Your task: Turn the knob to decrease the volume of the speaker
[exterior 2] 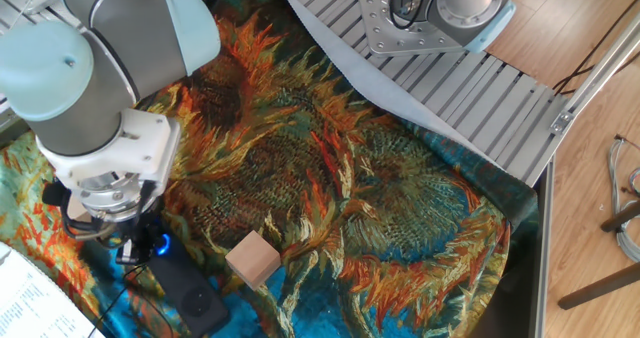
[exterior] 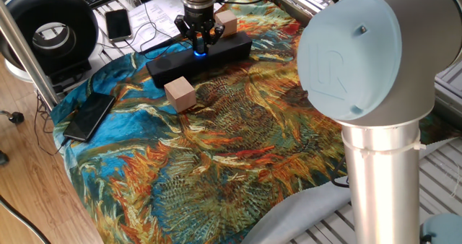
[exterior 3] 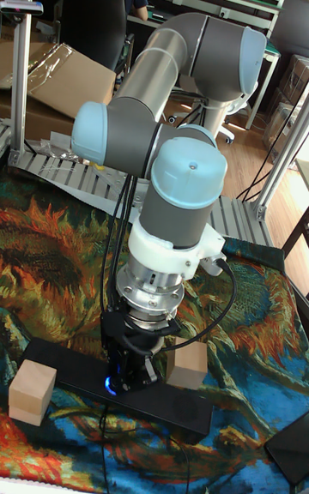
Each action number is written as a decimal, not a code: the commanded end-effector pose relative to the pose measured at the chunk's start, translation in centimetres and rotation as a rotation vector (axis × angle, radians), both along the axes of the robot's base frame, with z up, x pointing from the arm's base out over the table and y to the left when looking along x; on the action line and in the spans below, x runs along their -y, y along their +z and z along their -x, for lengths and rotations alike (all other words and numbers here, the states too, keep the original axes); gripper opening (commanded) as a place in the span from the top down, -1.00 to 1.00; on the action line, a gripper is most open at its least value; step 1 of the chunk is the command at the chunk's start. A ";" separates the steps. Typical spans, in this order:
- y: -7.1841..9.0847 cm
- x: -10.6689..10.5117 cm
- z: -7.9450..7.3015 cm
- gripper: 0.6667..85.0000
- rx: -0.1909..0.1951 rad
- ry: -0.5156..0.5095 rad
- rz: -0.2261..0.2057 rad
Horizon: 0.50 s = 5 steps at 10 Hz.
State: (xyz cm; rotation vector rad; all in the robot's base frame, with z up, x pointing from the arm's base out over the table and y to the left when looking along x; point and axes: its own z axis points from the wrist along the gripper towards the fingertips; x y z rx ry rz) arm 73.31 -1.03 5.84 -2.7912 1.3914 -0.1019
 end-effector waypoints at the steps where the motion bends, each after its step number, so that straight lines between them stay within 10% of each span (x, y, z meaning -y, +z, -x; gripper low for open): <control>1: 0.1 -0.9 -0.3 0.51 0.012 0.068 -0.033; 5: 0.2 -1.2 0.4 0.52 0.001 0.120 -0.066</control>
